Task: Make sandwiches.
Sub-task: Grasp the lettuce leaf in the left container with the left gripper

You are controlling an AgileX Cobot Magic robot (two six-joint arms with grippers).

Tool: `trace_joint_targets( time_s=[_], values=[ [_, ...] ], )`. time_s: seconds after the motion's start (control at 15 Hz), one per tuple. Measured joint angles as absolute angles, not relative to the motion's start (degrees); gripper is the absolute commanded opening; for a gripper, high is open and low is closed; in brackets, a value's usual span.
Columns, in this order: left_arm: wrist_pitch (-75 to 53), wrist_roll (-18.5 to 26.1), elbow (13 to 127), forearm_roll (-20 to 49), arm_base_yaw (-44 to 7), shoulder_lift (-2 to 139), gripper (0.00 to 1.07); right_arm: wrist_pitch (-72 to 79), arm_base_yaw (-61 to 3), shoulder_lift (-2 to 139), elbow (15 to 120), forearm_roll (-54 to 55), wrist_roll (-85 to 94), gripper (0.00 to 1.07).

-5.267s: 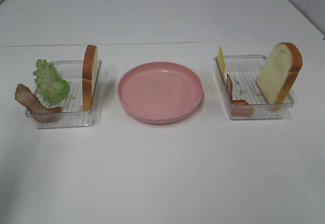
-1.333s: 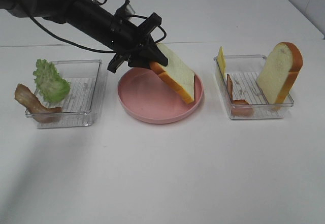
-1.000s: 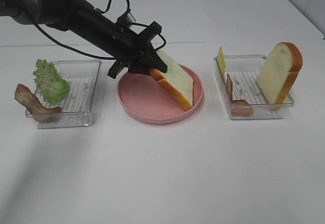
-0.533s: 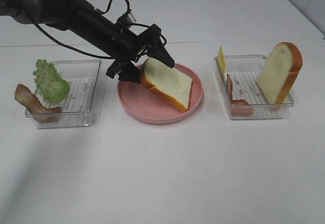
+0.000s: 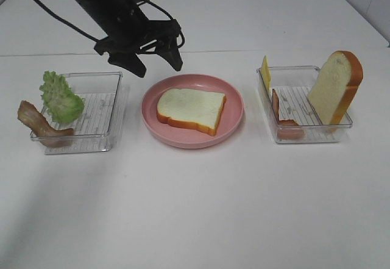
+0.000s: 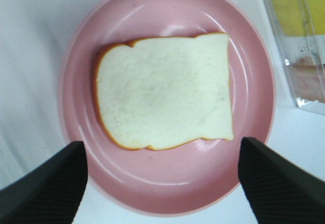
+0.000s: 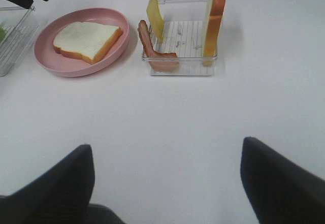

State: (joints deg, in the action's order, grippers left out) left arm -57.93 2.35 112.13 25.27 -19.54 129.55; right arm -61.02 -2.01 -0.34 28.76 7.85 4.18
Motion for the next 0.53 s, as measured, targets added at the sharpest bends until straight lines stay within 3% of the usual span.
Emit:
trace_joint_targets(
  time_s=[0.27, 0.53],
  values=[
    [-65.60, -7.62, 113.16, 12.78, -19.48, 125.65, 0.77, -61.02, -2.01, -0.34, 28.76, 7.91, 4.18, 0.75],
    [-69.21, -10.43, 114.99, 6.47, -16.90, 125.08, 0.76, -61.02, -2.01, -0.34, 28.76, 8.08, 4.18, 0.75]
  ],
)
